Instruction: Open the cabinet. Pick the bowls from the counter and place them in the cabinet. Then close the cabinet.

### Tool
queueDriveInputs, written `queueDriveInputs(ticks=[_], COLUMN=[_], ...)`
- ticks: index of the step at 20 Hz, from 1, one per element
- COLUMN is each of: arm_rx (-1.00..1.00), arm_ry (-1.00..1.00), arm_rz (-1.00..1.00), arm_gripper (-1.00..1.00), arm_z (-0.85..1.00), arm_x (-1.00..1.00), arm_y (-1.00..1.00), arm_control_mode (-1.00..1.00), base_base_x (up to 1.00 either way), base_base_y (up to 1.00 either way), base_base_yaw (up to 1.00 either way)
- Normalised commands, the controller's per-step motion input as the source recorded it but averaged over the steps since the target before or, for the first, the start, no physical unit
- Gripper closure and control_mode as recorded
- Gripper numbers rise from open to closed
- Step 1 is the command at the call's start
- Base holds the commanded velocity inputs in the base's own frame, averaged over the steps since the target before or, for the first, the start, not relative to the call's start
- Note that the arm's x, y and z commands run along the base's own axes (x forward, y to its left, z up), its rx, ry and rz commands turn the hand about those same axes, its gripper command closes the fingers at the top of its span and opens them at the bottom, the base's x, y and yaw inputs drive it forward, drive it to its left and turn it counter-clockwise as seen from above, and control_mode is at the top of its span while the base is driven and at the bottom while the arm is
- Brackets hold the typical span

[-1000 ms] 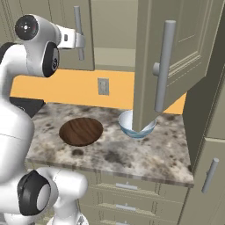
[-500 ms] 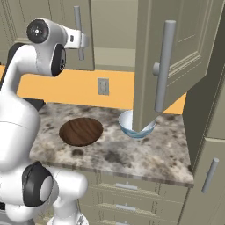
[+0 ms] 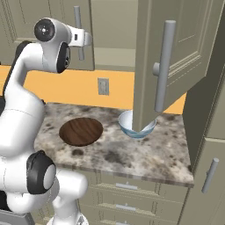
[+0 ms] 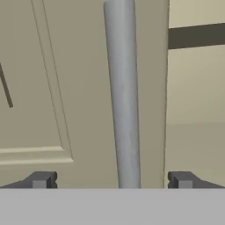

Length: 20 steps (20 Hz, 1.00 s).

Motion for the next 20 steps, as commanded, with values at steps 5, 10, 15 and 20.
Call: queueDriveInputs(ticks=[5,10,15,20], arm_rx=[0.00,0.00,0.00,0.00], arm_ry=[0.00,0.00,0.00,0.01], arm_rz=[0.00,0.00,0.00,0.00], arm_gripper=[-1.00,-1.00,-1.00,-1.00], arm_z=[-0.05,-0.09,-0.15,-0.11], arm_x=[0.30,0.23,0.21,0.22], arm_y=[0.00,0.00,0.00,0.00], arm_control_mode=[-1.00,-1.00,-1.00,-1.00], base_base_x=[0.00,0.00,0.00,0.00], base_base_y=[0.00,0.00,0.00,0.00], base_base_yaw=[0.00,0.00,0.00,0.00])
